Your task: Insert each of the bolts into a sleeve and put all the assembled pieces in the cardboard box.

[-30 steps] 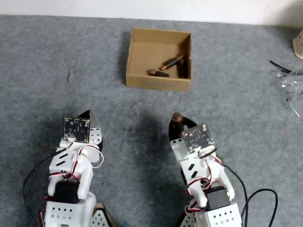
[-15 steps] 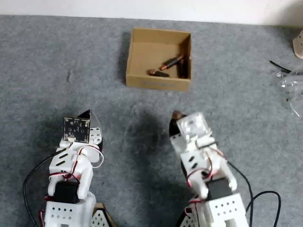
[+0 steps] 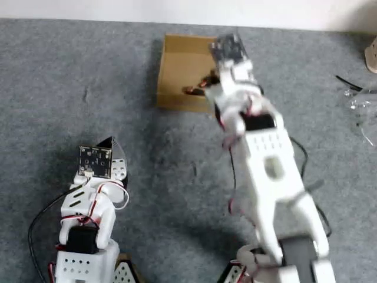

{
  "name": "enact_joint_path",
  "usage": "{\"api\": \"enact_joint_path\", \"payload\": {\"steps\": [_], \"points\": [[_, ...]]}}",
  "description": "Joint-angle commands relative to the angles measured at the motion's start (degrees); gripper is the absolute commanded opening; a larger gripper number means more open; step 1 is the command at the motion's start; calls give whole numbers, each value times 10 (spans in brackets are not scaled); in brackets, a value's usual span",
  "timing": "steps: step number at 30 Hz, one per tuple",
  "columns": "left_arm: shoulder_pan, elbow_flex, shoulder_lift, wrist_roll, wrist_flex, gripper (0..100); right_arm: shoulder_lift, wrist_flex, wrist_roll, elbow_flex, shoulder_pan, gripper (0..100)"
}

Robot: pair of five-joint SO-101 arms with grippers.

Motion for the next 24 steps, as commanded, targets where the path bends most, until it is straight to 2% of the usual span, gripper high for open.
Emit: {"api": "enact_joint_path", "payload": {"steps": [1,14,19,24], "points": [[10,2,-5,-3,-13,5,110,36,4,-188,20,5],[10,2,-5,-3,-13,5,501,160,7,-647,28,5],[10,2,-5,-3,-14,5,612,205,8,-790,35,5],[10,15,-3,-3,-55,5,691,234,8,-886,35,5]]}}
